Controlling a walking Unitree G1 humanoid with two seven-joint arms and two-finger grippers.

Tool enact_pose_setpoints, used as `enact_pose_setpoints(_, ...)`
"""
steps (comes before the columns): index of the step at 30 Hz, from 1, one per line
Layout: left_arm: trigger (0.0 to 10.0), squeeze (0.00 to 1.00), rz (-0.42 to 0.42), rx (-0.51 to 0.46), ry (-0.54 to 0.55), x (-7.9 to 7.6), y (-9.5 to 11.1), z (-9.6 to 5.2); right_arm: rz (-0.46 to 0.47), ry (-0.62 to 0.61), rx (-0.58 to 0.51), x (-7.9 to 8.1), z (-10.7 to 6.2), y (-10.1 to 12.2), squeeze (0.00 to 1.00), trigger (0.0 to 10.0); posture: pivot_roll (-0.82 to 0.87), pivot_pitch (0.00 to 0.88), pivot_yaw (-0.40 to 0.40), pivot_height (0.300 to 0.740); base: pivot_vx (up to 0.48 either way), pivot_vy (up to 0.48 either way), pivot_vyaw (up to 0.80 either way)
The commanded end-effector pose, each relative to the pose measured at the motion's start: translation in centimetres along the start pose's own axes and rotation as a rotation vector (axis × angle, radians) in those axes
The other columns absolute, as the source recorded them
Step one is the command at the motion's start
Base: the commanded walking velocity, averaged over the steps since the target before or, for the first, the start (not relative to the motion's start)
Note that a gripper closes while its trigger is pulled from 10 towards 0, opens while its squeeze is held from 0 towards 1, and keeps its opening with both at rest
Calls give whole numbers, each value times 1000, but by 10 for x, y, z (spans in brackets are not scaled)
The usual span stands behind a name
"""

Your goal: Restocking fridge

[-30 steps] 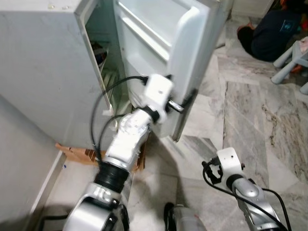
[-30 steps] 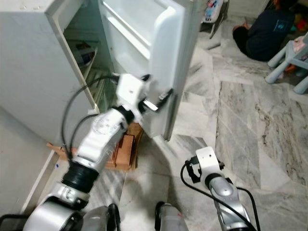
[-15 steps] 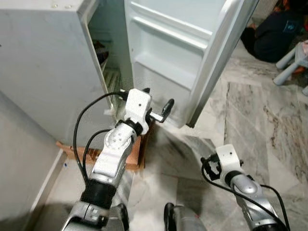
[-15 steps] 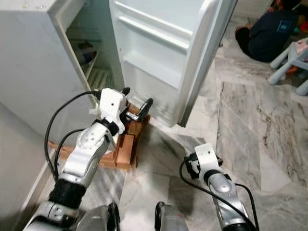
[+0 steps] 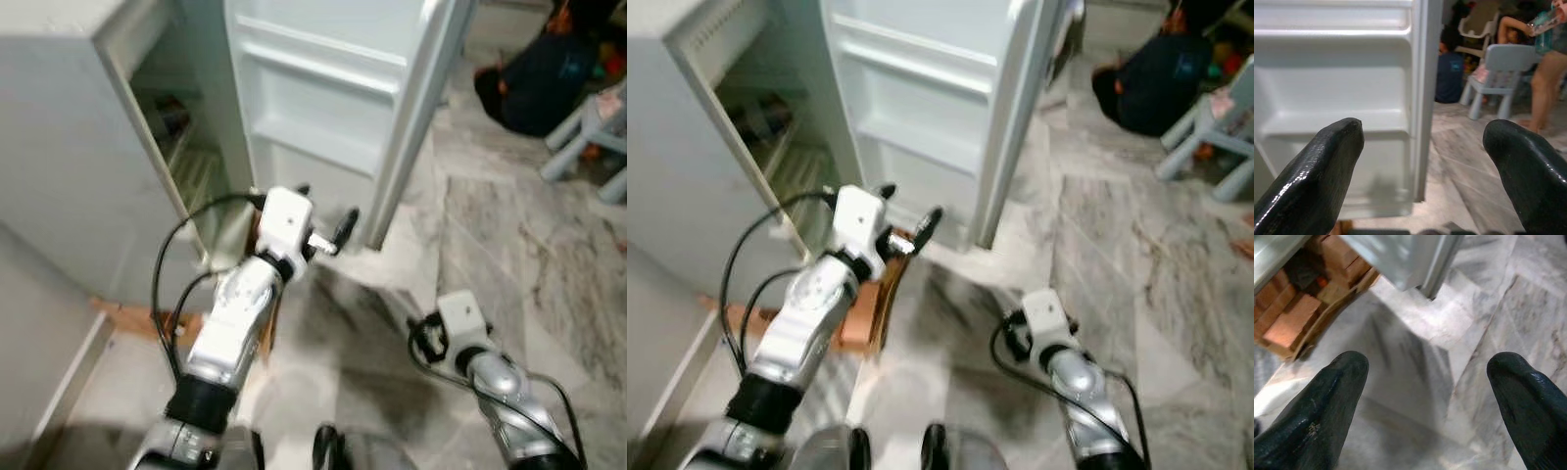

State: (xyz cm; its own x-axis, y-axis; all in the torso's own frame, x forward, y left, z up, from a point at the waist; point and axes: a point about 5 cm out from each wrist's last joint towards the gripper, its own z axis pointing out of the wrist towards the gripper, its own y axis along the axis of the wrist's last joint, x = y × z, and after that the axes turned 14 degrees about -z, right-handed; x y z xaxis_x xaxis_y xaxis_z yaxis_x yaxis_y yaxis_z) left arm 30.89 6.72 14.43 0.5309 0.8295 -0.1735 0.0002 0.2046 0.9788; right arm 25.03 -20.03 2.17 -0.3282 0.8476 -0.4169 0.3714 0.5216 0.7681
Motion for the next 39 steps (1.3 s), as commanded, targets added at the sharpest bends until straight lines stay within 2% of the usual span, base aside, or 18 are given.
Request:
enact_pose_setpoints(1, 10000, 0, 24, 23, -4, -4, -4, 1, -3, -17, 7, -5, -1, -3, 0, 10000, -36, 142, -16, 740, 442, 0, 0)
enact_pose_setpoints(2, 10000, 0, 61, 26, 4, -1, -5, -1, 0, -23, 0, -5, -1, -2, 0, 10000, -34, 140, -11, 740, 446, 0, 0)
enact_pose_setpoints(6, 10000, 0, 40, 35, 84, 11, -9, -10, 14, -49, -31, -10, 2, 6, 0, 10000, -30, 136, -9, 740, 450, 0, 0)
enact_pose_setpoints(11, 10000, 0, 44, 61, 127, 15, -20, -18, 17, -48, -58, -8, 5, 12, 0, 10000, -23, 135, -15, 740, 458, 0, 0)
enact_pose_setpoints(17, 10000, 0, 54, 61, 129, 14, -21, -14, 11, -45, -74, -7, 7, 16, 0, 10000, -23, 127, -15, 740, 469, 0, 0)
enact_pose_setpoints(27, 10000, 0, 68, 85, 42, 1, -24, -5, 21, -53, -88, -8, 12, 20, 0, 10000, -29, 121, -11, 740, 463, 0, 0)
enact_pose_setpoints(39, 10000, 0, 67, 83, 46, 1, -23, 6, 20, -53, -90, -9, 15, 20, 0, 10000, -30, 117, -15, 740, 458, 0, 0)
